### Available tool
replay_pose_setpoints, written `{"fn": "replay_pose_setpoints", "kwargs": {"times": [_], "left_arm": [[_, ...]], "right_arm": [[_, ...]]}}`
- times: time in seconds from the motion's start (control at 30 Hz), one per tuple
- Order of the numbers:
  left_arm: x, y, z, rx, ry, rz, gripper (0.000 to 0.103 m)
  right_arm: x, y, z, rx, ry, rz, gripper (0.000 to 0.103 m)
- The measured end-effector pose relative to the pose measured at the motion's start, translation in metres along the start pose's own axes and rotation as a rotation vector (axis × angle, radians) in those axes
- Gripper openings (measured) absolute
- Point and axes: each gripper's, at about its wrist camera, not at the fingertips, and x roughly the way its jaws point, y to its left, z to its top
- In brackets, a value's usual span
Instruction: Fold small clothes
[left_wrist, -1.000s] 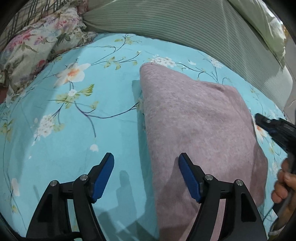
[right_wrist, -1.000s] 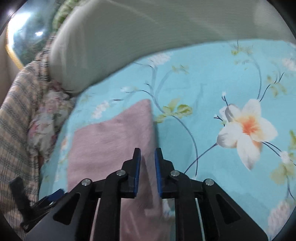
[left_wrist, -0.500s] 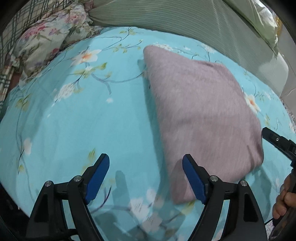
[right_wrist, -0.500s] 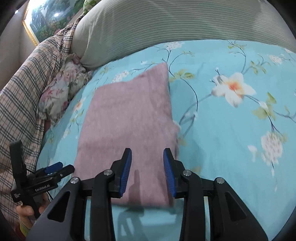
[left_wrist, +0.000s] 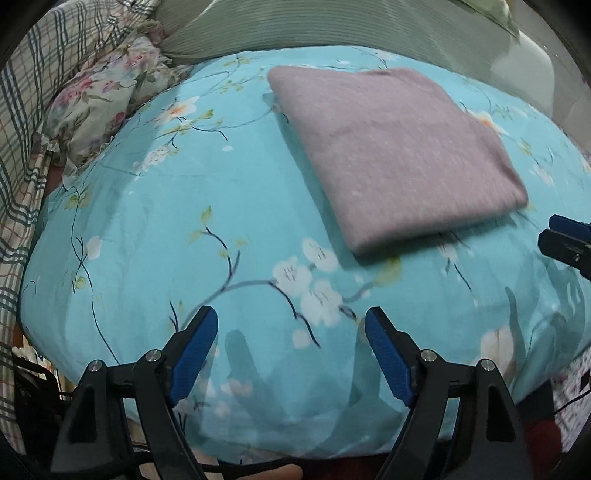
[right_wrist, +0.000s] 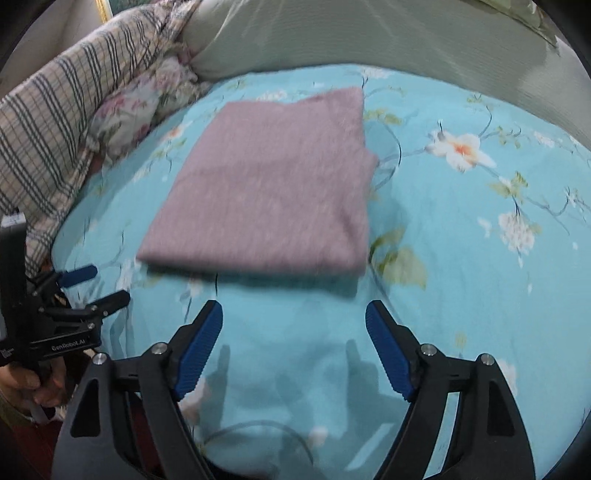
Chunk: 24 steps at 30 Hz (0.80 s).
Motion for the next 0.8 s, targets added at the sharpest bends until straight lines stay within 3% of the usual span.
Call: {"fn": "replay_pose_setpoints", "kwargs": {"times": [0.23,0.53,0.63,0.8], "left_arm": [[-0.012,0.0,-0.005,0.008,-0.014,-0.006,0.083],[-0.061,-0.001,0.026,0.045,-0.152,0.062,0.088],[-0.068,0.001,0.034,0.023,-0.161,0.104,0.09],[-0.058,0.002,0.042,0.027,-0.132,0.092,0.09]], "right_arm": [[-0.012,0.004,-0.014,-0.002,0.007,0.007,0.085],[-0.04,0.007,0.01,-0.024,-0.057,0.01,0.091],[-0.045,0.012,0.016,-0.047,-0.072,0.031,0.092],[-0.041,0.019,0.021,-0.073,-0.07,0.034,0.093]]}}
